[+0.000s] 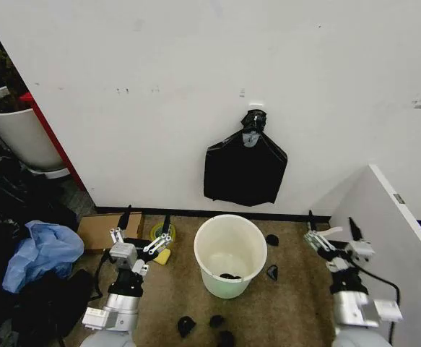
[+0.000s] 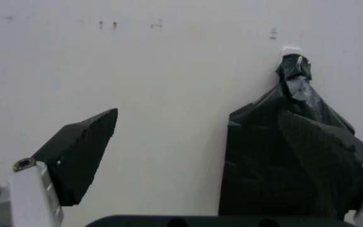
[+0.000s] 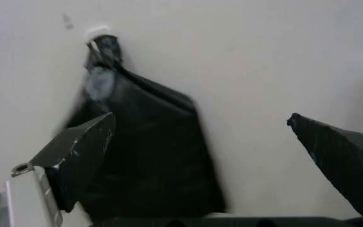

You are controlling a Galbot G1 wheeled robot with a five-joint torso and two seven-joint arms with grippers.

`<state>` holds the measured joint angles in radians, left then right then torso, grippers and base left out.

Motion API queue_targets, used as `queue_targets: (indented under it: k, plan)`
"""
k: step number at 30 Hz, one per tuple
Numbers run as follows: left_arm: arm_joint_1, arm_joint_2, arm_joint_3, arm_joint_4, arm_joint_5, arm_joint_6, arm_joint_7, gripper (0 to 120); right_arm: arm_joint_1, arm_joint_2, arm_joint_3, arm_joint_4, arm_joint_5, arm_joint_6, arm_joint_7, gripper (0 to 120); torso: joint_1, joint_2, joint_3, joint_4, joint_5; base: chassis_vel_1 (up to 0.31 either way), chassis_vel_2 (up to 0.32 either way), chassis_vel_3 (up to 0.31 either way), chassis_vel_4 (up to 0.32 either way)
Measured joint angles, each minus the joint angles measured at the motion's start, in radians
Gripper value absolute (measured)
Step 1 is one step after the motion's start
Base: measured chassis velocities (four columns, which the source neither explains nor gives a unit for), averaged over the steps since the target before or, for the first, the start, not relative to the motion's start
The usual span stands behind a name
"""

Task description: Place the garbage bag over the trash bin.

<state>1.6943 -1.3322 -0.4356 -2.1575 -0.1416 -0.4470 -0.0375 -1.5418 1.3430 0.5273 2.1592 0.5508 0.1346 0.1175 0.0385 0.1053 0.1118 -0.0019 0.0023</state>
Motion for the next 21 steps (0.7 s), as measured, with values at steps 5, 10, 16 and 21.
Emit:
queue_targets:
  k: [5, 10, 16, 21]
  plan:
    - [0.019, 0.007, -0.012, -0.045, -0.019, 0.005, -0.007, 100, 0.228, 0.024, -0.067, -0.103, 0.38, -0.079, -0.039, 100, 0.0, 0.0, 0.0, -0.0001, 0.0002, 0.0, 0.0, 0.0, 0.0]
    - [0.022, 0.001, -0.012, -0.059, -0.018, 0.013, -0.013, 100, 0.365, 0.066, -0.106, -0.183, 0.584, -0.098, -0.059, 100, 0.0, 0.0, 0.0, 0.0, 0.0002, 0.0, 0.0, 0.0, 0.0]
    - [0.017, -0.007, -0.013, -0.054, 0.0, 0.027, -0.027, 100, 0.503, 0.146, -0.128, -0.289, 0.724, -0.158, -0.07, 100, 0.0, 0.0, 0.0, 0.0, -0.0001, 0.0, 0.0, 0.0, 0.0]
    - [0.022, -0.009, -0.021, -0.06, 0.009, 0.037, -0.036, 100, 0.588, 0.204, -0.15, -0.36, 0.762, -0.193, -0.04, 100, 0.0, 0.0, 0.0, -0.0002, 0.0, 0.0, 0.0, 0.0, 0.0]
